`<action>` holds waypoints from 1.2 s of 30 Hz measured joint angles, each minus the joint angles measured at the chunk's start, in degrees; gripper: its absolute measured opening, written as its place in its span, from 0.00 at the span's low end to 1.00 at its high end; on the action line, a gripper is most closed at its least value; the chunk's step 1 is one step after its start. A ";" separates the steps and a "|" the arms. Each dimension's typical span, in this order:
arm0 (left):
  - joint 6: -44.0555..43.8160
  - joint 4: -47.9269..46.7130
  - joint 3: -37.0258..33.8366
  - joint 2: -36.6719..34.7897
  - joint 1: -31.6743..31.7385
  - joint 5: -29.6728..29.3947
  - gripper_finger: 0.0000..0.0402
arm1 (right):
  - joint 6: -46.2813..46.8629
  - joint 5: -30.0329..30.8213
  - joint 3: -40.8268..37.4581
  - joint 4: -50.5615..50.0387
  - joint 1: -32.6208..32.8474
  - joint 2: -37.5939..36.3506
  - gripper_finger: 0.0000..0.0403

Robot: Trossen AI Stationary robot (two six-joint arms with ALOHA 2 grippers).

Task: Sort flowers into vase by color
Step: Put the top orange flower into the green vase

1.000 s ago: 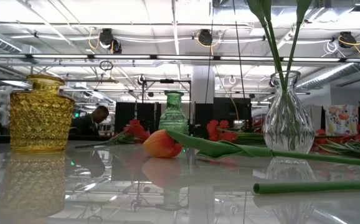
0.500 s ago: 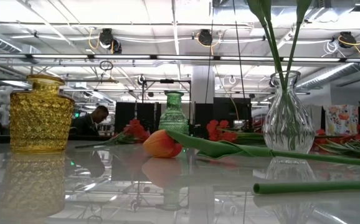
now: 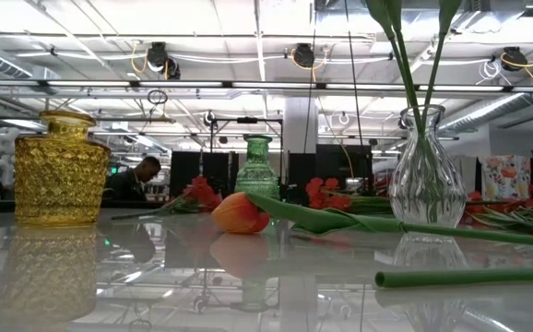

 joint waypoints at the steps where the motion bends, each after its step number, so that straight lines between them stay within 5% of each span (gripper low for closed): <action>1: -0.01 -0.52 0.00 0.00 0.03 0.00 0.01 | 0.00 -1.29 0.00 0.24 0.00 0.34 0.52; 17: -0.35 -2.33 0.00 0.00 0.07 -0.26 0.01 | 0.29 -6.70 0.00 3.82 0.20 2.93 0.49; 36: -0.70 -2.96 0.00 0.00 0.43 -4.07 0.06 | 3.29 -7.58 0.00 4.90 0.42 2.93 0.02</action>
